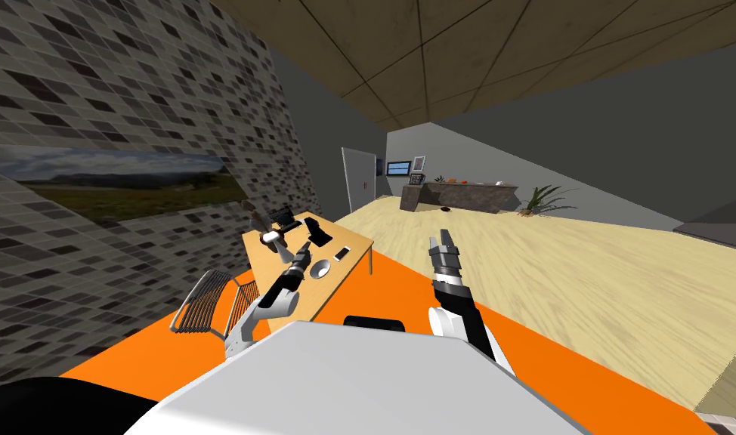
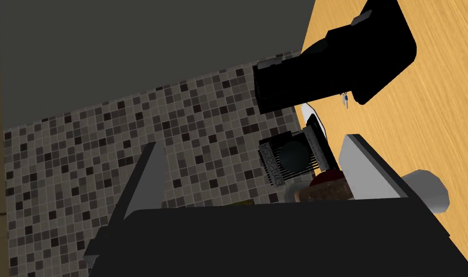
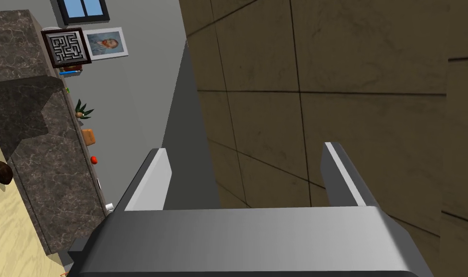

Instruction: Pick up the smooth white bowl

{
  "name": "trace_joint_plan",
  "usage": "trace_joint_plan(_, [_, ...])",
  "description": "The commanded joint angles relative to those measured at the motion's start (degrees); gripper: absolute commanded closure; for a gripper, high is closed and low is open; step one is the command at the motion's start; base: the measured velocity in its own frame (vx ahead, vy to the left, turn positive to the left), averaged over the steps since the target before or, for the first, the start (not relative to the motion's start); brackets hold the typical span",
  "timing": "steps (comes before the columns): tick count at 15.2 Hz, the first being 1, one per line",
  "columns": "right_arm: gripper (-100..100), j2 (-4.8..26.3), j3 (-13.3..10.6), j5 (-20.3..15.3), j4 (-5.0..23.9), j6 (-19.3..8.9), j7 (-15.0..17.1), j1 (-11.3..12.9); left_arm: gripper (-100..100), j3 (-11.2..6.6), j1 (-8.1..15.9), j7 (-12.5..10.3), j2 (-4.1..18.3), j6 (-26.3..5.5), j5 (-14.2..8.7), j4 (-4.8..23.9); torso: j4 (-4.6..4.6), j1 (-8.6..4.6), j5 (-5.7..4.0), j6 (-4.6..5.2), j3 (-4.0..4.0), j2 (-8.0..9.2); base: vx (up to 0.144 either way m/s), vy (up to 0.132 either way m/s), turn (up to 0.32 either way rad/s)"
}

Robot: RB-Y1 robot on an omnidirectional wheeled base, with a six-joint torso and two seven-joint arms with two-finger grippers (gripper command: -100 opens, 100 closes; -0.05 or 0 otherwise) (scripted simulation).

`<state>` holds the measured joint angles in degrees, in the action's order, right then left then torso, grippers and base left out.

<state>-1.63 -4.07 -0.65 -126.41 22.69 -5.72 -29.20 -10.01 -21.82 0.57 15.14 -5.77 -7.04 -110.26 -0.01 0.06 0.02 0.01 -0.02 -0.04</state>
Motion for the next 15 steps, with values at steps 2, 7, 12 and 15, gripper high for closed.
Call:
trace_joint_plan(2, [0,0.0,0.0,0.0,0.0,0.0,0.0,0.0,-100,-0.61,0.1,-0.4,0.3,-3.1,-0.9,1.3,0.00,0.00,0.00,-0.01,0.00,0.00,0.003,0.010,-0.058])
trace_joint_plan(7, [0,0.0,0.0,0.0,0.0,0.0,0.0,0.0,-100,-2.01,0.9,-1.1,0.4,-8.8,-2.8,4.4,0.00,-0.02,-0.01,-0.01,0.01,0.01,0.002,0.007,-0.063])
trace_joint_plan(12, [0,0.0,0.0,0.0,0.0,0.0,0.0,0.0,-100,-4.04,2.0,-2.0,0.3,-15.9,-5.5,8.9,0.00,0.00,0.00,0.00,-0.01,-0.02,0.006,0.012,-0.099])
trace_joint_plan(15, [0,0.0,0.0,0.0,0.0,0.0,0.0,0.0,-100,-4.70,2.4,-2.3,0.2,-19.8,-6.4,10.3,0.00,0.00,0.00,-0.01,0.00,-0.01,0.007,0.012,-0.081])
